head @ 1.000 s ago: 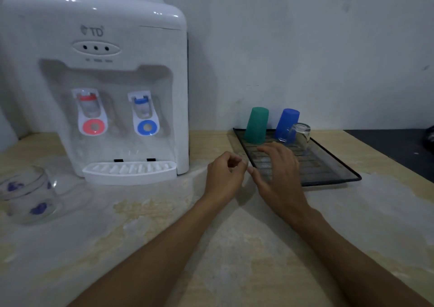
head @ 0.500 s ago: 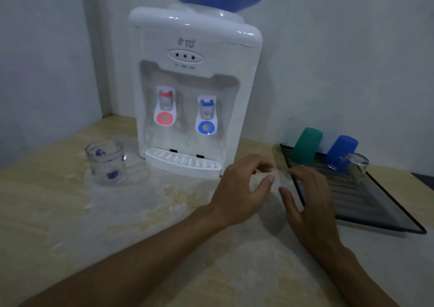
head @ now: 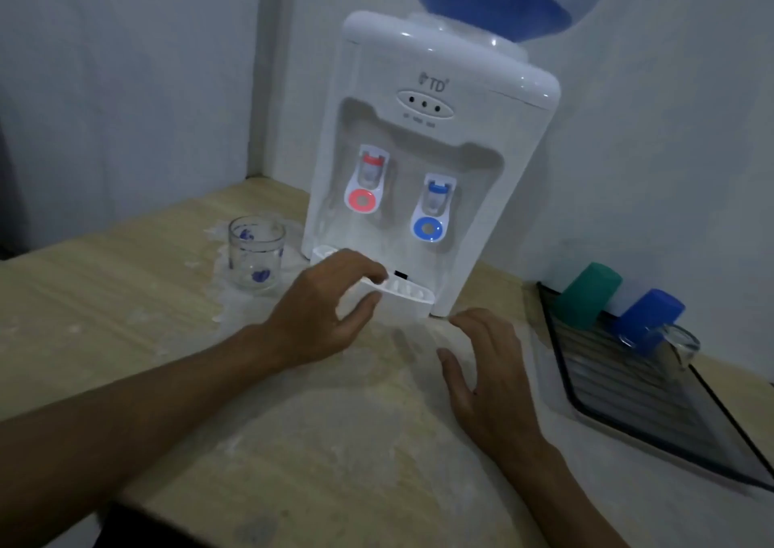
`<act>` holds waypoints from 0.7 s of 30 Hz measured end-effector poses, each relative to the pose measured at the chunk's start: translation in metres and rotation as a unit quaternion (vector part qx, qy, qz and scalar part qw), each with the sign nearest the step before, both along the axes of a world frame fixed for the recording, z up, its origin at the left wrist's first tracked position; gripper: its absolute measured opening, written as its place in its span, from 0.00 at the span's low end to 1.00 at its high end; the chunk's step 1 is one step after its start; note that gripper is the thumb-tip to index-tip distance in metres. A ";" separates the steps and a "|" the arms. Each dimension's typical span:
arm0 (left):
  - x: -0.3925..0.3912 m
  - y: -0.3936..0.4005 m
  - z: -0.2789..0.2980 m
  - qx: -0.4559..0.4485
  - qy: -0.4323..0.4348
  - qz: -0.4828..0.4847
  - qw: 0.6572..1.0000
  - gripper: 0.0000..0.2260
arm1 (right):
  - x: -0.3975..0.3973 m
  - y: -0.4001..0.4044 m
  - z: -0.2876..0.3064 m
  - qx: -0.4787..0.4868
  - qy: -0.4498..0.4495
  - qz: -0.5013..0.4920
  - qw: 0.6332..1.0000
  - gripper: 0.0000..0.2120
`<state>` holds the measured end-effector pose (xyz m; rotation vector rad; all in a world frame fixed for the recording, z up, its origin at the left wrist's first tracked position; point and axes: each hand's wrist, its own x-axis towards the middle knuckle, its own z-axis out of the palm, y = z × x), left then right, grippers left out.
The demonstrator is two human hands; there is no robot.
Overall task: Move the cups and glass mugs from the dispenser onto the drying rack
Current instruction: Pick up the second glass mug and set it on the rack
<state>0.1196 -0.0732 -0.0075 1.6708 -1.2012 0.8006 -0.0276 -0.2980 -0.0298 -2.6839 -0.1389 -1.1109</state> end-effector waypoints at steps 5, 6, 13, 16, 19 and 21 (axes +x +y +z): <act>0.027 0.038 0.007 -0.083 -0.027 0.132 0.987 0.11 | 0.035 0.039 0.002 -0.016 0.000 0.065 0.998 0.15; 0.032 0.044 0.009 -0.101 -0.020 0.167 0.981 0.13 | 0.041 0.044 0.003 -0.020 0.005 0.071 0.997 0.15; 0.066 0.069 0.002 -0.117 0.191 0.305 0.925 0.29 | 0.052 0.050 0.001 0.007 -0.007 0.072 0.997 0.13; 0.070 0.070 -0.002 -0.086 0.272 0.310 0.907 0.39 | 0.047 0.049 0.001 0.029 -0.019 0.063 0.997 0.12; 0.069 0.067 -0.004 -0.044 0.314 0.293 0.902 0.43 | 0.044 0.051 0.003 0.043 -0.018 0.059 0.997 0.12; 0.067 0.065 -0.004 -0.024 0.318 0.290 0.902 0.43 | 0.042 0.051 0.003 0.049 -0.017 0.057 0.997 0.12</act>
